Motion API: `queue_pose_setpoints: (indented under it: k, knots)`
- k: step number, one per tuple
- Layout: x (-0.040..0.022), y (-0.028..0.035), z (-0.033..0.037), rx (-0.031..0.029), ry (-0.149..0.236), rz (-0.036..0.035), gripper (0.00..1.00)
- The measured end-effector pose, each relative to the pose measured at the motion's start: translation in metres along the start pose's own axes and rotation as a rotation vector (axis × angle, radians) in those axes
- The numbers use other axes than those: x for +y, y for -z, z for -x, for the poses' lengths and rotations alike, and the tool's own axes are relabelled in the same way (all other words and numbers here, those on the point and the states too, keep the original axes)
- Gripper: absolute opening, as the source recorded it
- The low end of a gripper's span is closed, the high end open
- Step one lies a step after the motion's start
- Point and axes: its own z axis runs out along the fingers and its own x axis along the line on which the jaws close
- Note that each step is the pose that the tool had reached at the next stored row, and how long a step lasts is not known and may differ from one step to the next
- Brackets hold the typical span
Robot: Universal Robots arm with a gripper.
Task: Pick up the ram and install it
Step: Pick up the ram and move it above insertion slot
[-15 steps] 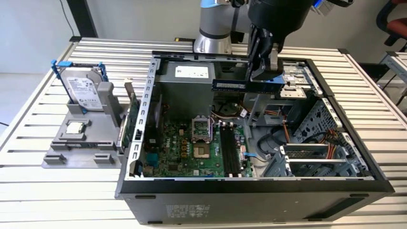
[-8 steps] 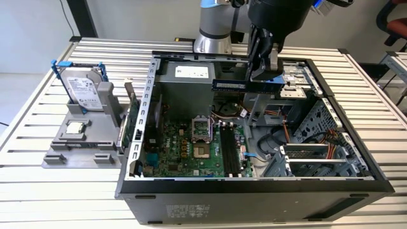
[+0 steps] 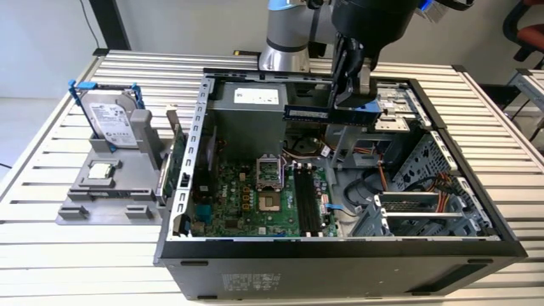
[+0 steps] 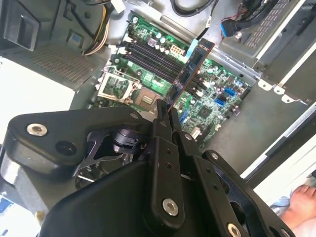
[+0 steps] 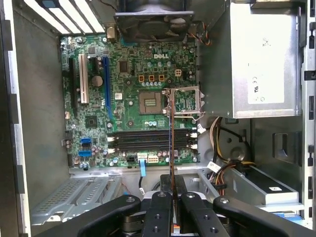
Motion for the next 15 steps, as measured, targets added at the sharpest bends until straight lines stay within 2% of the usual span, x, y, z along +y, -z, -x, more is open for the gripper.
queue_pose_setpoints:
  k: [15]
  knots:
    - [0.0, -0.0001, 0.0, -0.0018, -0.261, -0.0088, 0.0]
